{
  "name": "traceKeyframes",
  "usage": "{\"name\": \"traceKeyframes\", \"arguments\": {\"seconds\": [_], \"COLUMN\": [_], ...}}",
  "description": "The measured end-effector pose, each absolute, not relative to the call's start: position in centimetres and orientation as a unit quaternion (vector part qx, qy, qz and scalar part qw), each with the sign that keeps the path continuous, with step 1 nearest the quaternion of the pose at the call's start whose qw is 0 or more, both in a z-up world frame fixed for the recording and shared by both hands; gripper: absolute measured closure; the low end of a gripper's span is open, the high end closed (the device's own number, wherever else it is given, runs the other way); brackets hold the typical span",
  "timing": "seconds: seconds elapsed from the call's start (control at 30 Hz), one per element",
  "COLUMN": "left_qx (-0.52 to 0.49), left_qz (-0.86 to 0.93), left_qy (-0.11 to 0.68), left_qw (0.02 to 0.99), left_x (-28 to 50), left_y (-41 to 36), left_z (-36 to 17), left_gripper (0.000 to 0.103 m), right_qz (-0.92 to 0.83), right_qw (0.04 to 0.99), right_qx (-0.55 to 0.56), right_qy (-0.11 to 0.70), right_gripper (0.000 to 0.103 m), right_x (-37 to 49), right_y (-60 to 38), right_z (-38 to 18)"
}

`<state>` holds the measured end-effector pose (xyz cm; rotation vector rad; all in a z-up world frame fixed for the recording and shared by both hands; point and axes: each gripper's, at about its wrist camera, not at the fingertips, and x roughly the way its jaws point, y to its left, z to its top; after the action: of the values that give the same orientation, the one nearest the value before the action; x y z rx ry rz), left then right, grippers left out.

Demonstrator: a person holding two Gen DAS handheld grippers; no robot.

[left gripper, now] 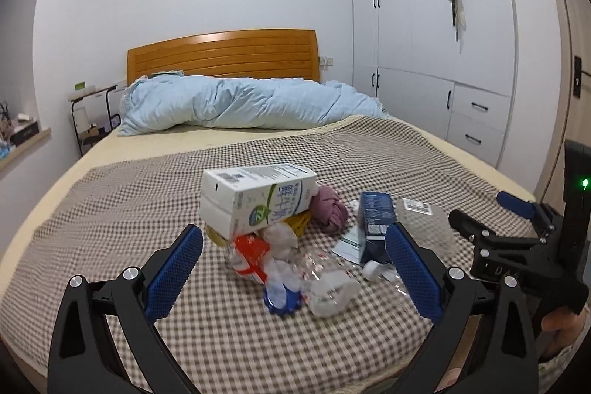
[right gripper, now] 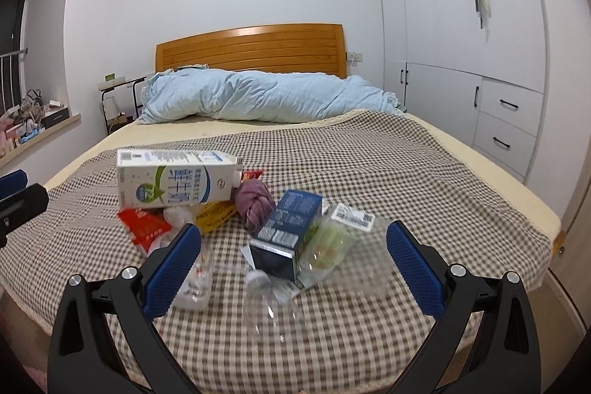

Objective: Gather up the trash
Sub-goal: 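Reach the left tool to the white milk carton while the right tool approaches the clear plastic box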

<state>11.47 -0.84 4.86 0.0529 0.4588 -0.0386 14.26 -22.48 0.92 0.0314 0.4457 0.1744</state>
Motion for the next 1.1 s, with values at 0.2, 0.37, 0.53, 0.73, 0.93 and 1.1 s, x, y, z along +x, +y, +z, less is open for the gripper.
{"name": "traceKeyframes", "arguments": {"seconds": [0.2, 0.37, 0.53, 0.73, 0.93, 1.1], "left_qx": [0.043, 0.073, 0.125, 0.195, 0.259, 0.257], "left_qz": [-0.022, -0.026, -0.03, -0.051, -0.069, -0.079], "left_qy": [0.26, 0.3, 0.338, 0.379, 0.466, 0.511], "left_qw": [0.964, 0.951, 0.932, 0.903, 0.843, 0.817], "left_x": [15.5, 19.8, 24.8, 30.1, 36.3, 39.8], "left_y": [-0.7, -0.6, -1.3, -2.8, -3.9, -3.7], "left_z": [4.8, 4.6, 4.8, 3.8, 1.4, 0.8], "left_gripper": [0.007, 0.007, 0.007, 0.007, 0.007, 0.007], "right_qz": [0.075, 0.042, 0.034, 0.017, -0.01, -0.019], "right_qw": [0.971, 0.966, 0.952, 0.949, 0.949, 0.948], "right_qx": [0.037, 0.05, 0.089, 0.094, 0.092, 0.09], "right_qy": [0.226, 0.248, 0.29, 0.302, 0.302, 0.305], "right_gripper": [0.006, 0.006, 0.006, 0.006, 0.006, 0.006], "right_x": [17.6, 20.8, 22.8, 23.7, 24.0, 24.4], "right_y": [-24.0, -26.5, -29.0, -30.4, -31.9, -32.8], "right_z": [-0.1, -2.0, -4.2, -5.2, -5.6, -6.0]}}
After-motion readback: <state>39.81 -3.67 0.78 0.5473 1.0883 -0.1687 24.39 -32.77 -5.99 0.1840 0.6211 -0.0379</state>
